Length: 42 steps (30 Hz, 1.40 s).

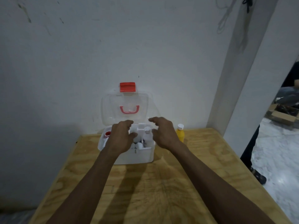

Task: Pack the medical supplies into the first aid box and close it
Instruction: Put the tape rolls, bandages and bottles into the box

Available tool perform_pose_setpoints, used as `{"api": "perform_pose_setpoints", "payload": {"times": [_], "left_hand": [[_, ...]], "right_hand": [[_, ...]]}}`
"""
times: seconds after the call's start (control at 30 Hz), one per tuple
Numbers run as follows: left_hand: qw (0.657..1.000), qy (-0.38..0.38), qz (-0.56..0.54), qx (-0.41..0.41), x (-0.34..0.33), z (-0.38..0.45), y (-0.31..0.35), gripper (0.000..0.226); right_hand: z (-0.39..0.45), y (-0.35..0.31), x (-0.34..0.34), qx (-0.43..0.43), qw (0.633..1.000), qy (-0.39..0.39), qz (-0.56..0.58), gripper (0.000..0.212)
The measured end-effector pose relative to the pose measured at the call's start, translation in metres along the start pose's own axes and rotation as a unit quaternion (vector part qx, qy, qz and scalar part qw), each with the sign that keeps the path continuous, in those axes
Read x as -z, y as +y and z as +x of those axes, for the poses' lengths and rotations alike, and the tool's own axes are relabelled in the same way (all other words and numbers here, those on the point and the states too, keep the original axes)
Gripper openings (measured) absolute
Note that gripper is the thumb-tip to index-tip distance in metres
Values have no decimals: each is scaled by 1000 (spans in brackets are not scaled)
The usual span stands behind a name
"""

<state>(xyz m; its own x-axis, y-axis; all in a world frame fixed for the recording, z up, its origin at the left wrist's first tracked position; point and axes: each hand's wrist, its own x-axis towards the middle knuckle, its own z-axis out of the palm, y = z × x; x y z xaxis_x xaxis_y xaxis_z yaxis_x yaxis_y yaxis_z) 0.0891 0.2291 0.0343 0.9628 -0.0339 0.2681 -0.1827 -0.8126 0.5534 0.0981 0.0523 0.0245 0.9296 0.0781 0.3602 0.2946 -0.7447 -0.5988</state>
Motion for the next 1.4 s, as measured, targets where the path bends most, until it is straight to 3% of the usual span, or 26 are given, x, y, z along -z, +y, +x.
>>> {"api": "perform_pose_setpoints", "payload": {"times": [0.1,0.2,0.37,0.47,0.63,0.8,1.07,1.4], "left_hand": [[997,73,19,-25,3,-9,-24,46],[994,92,57,-15,0,-13,-45,38],[994,57,95,-22,-4,-14,-61,42],[989,27,139,-36,-5,-14,-61,54],[983,1,183,-19,-13,-15,-66,54],[983,8,182,-17,-15,-16,-67,54],[984,18,178,-21,-17,-16,-69,54],[982,21,186,-13,-19,-16,-71,58]], "right_hand": [[-1,10,11,-19,995,94,-9,38],[-1,20,21,-52,985,143,-78,35],[-5,38,26,-119,982,112,-94,36],[-6,44,23,-133,983,96,-87,33],[-6,47,19,-148,981,100,-70,30],[-3,36,26,-125,986,97,-49,30],[26,-47,66,1,988,155,-1,30],[54,-62,23,35,999,42,6,36]]}}
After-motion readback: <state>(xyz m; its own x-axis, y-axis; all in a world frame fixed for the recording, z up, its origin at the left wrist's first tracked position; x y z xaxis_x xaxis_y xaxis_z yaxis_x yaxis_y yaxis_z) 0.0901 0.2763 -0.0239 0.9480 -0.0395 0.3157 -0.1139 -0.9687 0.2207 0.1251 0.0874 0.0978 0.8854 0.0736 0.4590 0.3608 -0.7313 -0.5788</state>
